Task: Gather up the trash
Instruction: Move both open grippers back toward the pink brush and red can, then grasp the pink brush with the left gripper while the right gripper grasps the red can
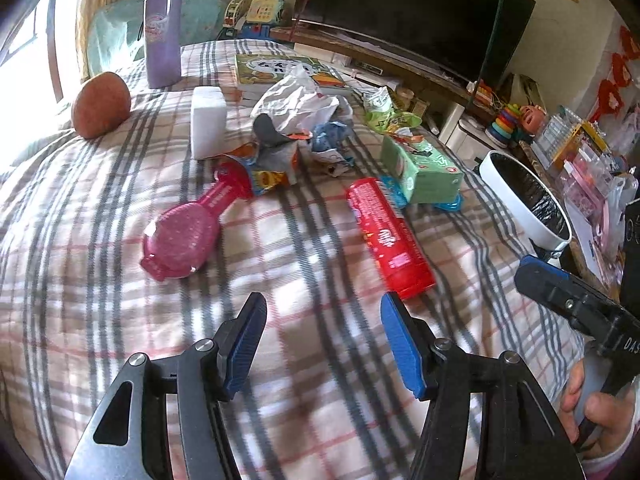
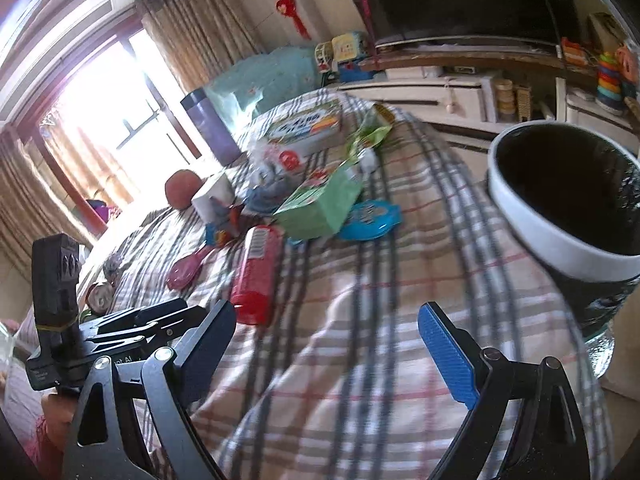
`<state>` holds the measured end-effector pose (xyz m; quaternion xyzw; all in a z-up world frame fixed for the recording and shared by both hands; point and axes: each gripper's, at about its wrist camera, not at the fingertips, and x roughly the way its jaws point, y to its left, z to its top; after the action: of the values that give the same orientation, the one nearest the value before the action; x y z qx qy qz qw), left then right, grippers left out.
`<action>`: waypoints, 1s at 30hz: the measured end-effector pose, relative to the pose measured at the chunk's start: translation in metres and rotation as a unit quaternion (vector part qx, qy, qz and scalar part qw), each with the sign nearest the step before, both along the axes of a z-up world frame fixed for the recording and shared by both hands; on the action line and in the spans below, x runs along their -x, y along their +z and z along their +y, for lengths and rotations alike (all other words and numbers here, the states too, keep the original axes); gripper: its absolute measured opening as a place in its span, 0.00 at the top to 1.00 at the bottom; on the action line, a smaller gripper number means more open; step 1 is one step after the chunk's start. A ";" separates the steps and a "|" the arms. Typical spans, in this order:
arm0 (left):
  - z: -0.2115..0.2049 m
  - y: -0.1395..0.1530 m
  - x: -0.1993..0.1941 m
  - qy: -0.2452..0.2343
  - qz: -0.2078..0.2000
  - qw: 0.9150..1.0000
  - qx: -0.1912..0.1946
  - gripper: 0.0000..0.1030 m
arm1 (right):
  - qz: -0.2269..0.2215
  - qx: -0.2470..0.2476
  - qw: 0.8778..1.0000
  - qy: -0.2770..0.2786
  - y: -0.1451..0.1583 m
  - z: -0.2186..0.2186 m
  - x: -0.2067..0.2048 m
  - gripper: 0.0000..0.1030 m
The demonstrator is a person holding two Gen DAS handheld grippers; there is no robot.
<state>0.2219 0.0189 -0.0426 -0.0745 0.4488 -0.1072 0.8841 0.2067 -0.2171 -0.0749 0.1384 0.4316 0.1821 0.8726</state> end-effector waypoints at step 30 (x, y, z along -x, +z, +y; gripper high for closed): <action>0.041 -0.027 -0.073 -0.016 0.009 0.994 -0.105 0.51 | 0.026 0.060 0.995 0.081 -0.026 0.098 -0.045 0.42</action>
<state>0.2953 0.0604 -0.0696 0.0249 0.4665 -0.0729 0.8812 0.2514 -0.1189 -0.1007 0.0551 0.4737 0.2224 0.8504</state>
